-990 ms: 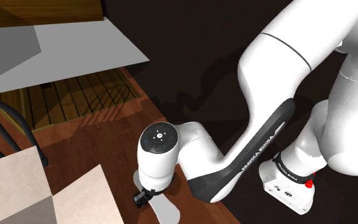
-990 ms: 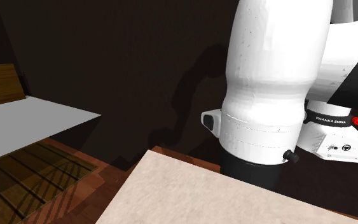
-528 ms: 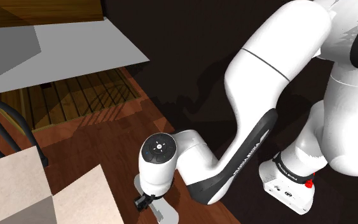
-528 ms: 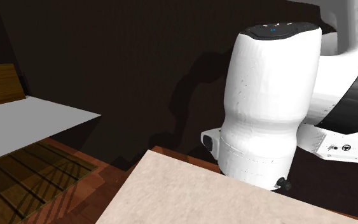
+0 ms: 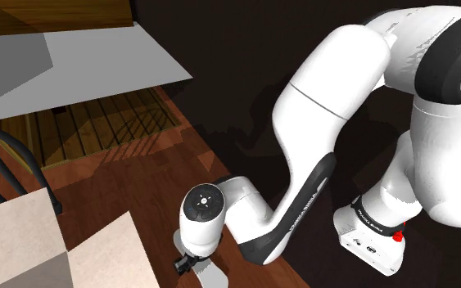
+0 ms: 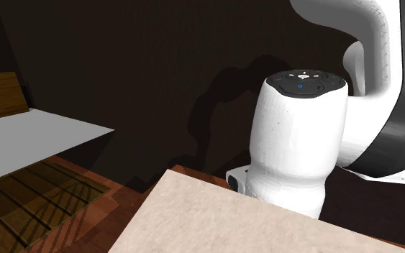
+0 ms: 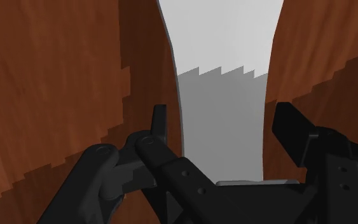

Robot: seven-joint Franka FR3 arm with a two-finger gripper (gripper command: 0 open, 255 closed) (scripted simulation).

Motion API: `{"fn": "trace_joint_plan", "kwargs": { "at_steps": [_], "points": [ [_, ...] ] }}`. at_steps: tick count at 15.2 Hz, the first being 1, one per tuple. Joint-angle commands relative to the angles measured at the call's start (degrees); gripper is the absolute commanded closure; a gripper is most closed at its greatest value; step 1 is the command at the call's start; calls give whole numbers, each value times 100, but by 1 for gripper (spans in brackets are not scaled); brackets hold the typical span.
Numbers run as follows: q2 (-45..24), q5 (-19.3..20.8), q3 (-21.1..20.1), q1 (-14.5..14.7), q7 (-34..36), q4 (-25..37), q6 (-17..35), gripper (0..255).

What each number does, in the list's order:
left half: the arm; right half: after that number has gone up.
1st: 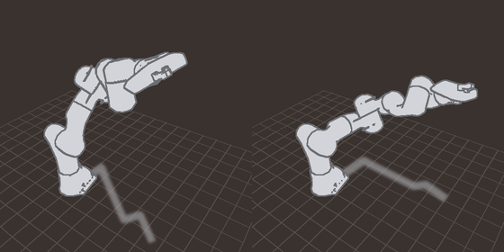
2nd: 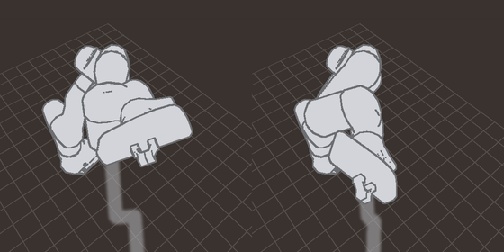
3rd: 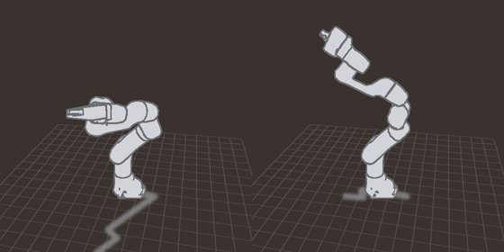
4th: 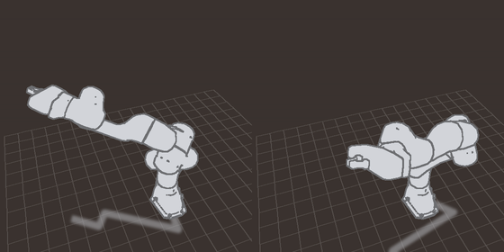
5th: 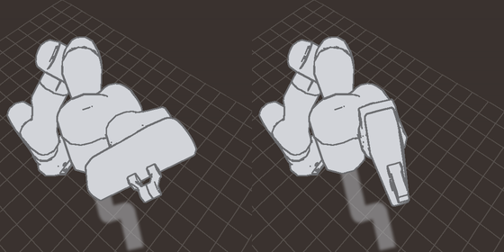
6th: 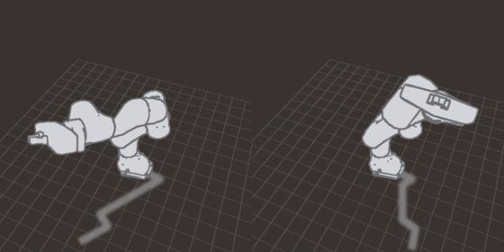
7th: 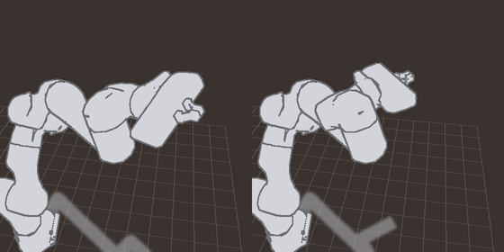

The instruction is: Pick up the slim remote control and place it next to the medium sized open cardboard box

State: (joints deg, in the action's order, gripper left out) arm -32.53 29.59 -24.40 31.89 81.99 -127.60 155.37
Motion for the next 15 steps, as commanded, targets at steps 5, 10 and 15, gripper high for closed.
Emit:
{"fn": "trace_joint_plan", "kwargs": {
  "at_steps": [5,10,15],
  "points": [
    [-78,54,60,44,33,35,49,255],
    [-78,54,60,44,33,35,49,0],
    [289,-214,-235,-195,-162,-94,-197,0]
  ]
}}
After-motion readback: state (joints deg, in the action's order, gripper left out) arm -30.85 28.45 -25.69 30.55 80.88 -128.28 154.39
